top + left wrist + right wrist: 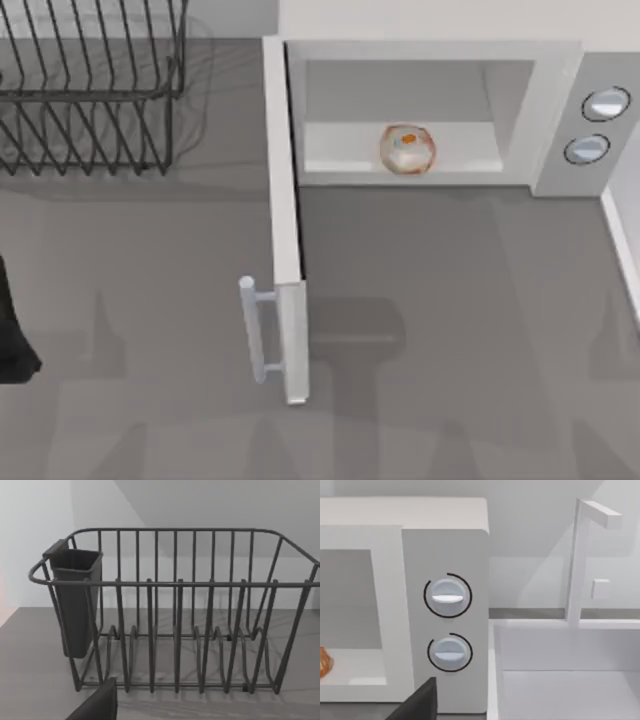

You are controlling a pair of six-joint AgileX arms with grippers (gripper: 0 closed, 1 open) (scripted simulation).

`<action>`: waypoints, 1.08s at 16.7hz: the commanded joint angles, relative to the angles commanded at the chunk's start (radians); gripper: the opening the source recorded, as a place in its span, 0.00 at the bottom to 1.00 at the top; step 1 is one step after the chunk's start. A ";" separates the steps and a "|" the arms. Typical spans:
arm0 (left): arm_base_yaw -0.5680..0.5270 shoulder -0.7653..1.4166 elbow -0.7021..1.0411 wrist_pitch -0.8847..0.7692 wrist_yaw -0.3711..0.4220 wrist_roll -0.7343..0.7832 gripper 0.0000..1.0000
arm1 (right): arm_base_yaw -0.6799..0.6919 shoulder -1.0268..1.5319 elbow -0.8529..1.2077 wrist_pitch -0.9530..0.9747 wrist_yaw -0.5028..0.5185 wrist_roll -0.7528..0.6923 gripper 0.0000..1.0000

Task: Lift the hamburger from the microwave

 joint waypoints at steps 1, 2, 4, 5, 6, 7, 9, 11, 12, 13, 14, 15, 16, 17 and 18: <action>0.000 0.000 0.000 0.000 0.000 0.000 1.00 | 0.000 0.000 0.000 0.000 0.000 0.000 1.00; 0.000 0.000 0.000 0.000 0.000 0.000 1.00 | 0.000 0.000 0.000 0.000 0.000 0.000 1.00; 0.000 0.000 0.000 0.000 0.000 0.000 1.00 | 0.000 0.000 0.000 0.000 0.000 0.000 1.00; 0.000 0.000 0.000 0.000 0.000 0.000 1.00 | 0.000 0.000 0.000 0.000 0.000 0.000 1.00; 0.000 0.000 0.000 0.000 0.000 0.000 1.00 | 0.000 0.000 0.000 0.000 0.000 0.000 1.00; 0.000 0.000 0.000 0.000 0.000 0.000 1.00 | 0.000 0.000 0.000 0.000 0.000 0.000 1.00; 0.000 0.000 0.000 0.000 0.000 0.000 1.00 | 0.000 0.000 0.000 0.000 0.000 0.000 1.00; 0.000 0.000 0.000 0.000 0.000 0.000 1.00 | 0.000 0.000 0.000 0.000 0.000 0.000 1.00; 0.000 0.000 0.000 0.000 0.000 0.000 1.00 | 0.000 0.000 0.000 0.000 0.000 0.000 1.00; 0.000 0.000 0.000 0.000 0.000 0.000 1.00 | 0.000 0.000 0.000 0.000 0.000 0.000 1.00; 0.000 0.000 0.000 0.000 0.000 0.000 1.00 | 0.000 0.000 0.000 0.000 0.000 0.000 1.00; 0.000 0.000 0.000 0.000 0.000 0.000 1.00 | 0.000 0.000 0.000 0.000 0.000 0.000 1.00; 0.000 0.000 0.000 0.000 0.000 0.000 1.00 | 0.000 0.000 0.000 0.000 0.000 0.000 1.00; 0.000 0.000 0.000 0.000 0.000 0.000 1.00 | 0.002 0.009 0.004 0.003 0.002 0.001 1.00; 0.000 0.000 0.000 0.000 0.000 0.000 1.00 | 0.007 0.029 0.014 0.010 0.007 0.003 1.00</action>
